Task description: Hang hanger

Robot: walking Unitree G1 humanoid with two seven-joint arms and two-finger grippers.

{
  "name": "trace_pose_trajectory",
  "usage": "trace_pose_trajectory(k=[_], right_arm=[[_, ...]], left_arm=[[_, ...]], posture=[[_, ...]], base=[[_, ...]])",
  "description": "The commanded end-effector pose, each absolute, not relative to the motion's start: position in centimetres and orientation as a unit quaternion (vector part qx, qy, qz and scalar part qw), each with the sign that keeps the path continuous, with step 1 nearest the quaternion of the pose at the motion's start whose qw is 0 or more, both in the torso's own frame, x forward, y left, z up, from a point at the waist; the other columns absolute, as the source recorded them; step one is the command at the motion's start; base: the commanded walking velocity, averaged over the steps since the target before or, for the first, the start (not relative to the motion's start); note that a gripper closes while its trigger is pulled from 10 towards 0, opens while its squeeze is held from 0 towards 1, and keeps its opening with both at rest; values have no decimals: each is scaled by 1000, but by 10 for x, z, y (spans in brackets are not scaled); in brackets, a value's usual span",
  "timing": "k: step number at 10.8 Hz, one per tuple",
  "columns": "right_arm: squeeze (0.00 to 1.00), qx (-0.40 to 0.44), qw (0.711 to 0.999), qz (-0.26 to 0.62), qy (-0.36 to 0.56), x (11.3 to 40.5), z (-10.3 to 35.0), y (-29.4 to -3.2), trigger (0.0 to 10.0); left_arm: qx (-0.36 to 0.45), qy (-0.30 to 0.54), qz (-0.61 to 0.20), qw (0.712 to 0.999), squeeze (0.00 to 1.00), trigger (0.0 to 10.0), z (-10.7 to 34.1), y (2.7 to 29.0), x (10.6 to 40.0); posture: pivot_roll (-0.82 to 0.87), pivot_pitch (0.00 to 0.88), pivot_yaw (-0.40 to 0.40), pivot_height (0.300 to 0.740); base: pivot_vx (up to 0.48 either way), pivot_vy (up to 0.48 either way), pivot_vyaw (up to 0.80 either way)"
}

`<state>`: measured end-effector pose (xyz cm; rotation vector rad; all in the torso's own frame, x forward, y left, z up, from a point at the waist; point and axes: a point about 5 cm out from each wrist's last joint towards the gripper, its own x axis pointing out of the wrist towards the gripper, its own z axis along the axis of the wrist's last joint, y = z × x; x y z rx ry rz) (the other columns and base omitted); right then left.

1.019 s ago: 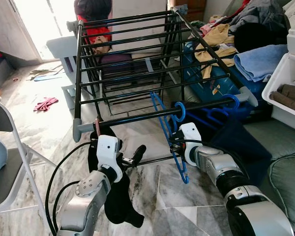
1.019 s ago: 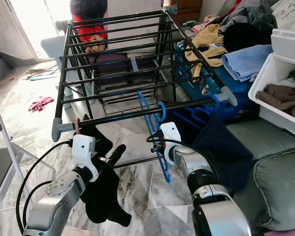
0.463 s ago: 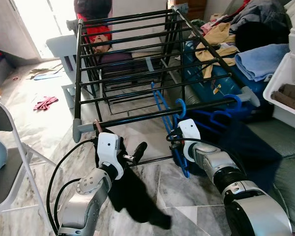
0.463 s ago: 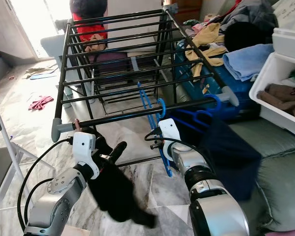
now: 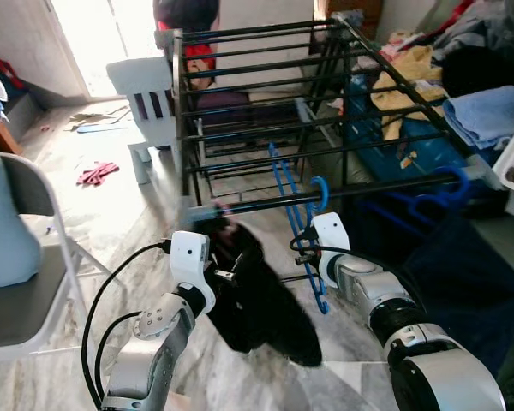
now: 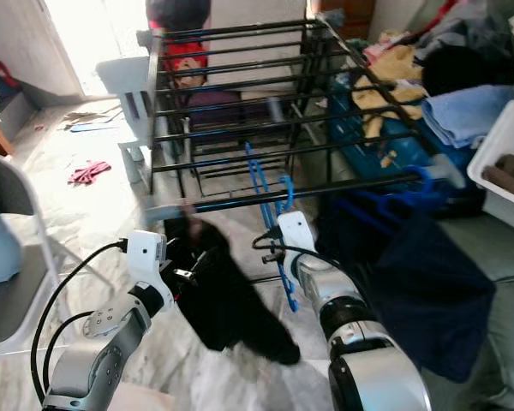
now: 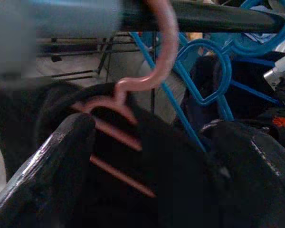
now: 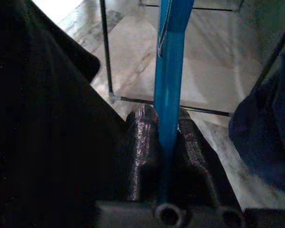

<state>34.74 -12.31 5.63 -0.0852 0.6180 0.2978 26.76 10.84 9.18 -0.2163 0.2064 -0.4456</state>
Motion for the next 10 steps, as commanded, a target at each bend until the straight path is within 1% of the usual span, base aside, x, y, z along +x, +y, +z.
trace_pose_trajectory(k=[1, 5, 6, 8, 10], right_arm=[[0, -38, 945, 135, 295, 349, 60, -125, 10000], [0, -20, 959, 44, 280, 351, 63, -150, 10000], [0, -17, 959, 35, 280, 351, 63, -152, 10000], [0, -13, 957, 47, 287, 351, 62, -149, 10000], [0, -31, 954, 81, 286, 355, 69, -142, 10000]], left_arm=[[-101, 105, -220, 965, 0, 10000, 91, 110, 268], [-98, 91, -233, 963, 0, 10000, 95, 109, 267], [-99, 92, -235, 963, 0, 10000, 94, 109, 266], [-96, 93, -234, 963, 0, 10000, 95, 109, 268], [-94, 95, -233, 963, 0, 10000, 94, 110, 269]], posture=[[-69, 0, 60, 740], [-69, 0, 59, 740], [-72, 0, 64, 740], [-70, 0, 66, 740], [-69, 0, 66, 740]], base=[[0, 0, 0], [0, 0, 0], [0, 0, 0], [0, 0, 0], [0, 0, 0]])
